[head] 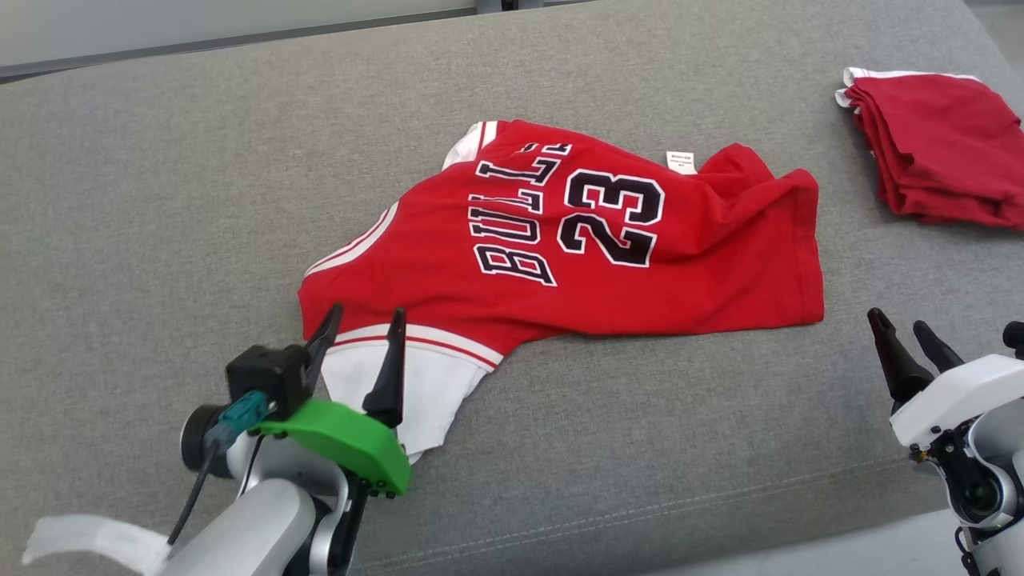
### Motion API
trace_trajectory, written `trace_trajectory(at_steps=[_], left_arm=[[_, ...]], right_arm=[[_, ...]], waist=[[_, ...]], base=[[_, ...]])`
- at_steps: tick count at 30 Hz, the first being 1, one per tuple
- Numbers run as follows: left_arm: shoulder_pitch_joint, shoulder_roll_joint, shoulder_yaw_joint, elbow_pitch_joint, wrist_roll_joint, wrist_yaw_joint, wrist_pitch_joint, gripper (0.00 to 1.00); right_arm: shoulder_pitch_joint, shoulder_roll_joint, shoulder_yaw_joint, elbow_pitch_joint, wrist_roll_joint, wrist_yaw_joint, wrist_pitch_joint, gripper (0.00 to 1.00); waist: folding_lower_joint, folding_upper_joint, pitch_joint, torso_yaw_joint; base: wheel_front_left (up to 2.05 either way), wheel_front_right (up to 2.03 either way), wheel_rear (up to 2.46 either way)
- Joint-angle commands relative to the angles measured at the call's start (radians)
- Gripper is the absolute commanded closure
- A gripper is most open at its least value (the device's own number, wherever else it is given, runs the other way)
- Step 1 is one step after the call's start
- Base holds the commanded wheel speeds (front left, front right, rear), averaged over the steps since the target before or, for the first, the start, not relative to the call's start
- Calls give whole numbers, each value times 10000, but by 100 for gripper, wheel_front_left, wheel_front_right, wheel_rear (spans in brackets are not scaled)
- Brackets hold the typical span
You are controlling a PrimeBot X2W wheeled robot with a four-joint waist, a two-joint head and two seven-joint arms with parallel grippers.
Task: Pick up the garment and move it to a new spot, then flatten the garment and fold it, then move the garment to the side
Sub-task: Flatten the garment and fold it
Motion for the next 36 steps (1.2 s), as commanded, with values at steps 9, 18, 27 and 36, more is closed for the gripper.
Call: trace_trajectory(at_steps=[9, 18, 27, 36], left_arm=[[-2587, -853, -1111, 2762, 651, -1225, 1430, 0], [-4146, -1722, -1607, 5694, 625, -2301, 2262, 0], [-4738, -2272, -1722, 7788, 567, -2491, 2441, 100], [-5133, -2318, -1125, 8656, 299, -2470, 1129, 100]], right_arm=[[-329, -40, 710, -1124, -141, -1, -57, 0], [-483, -88, 1002, -1996, -233, -1, 35, 0], [-505, 24, 1054, -2655, -448, -1, 13, 0], [-234, 185, 696, -3213, -553, -1, 68, 0]], waist=[[0, 0, 261, -701], [0, 0, 600, -1138], [0, 0, 757, -1274], [0, 0, 816, -923]], base=[[0, 0, 0], [0, 0, 0], [0, 0, 0], [0, 0, 0]])
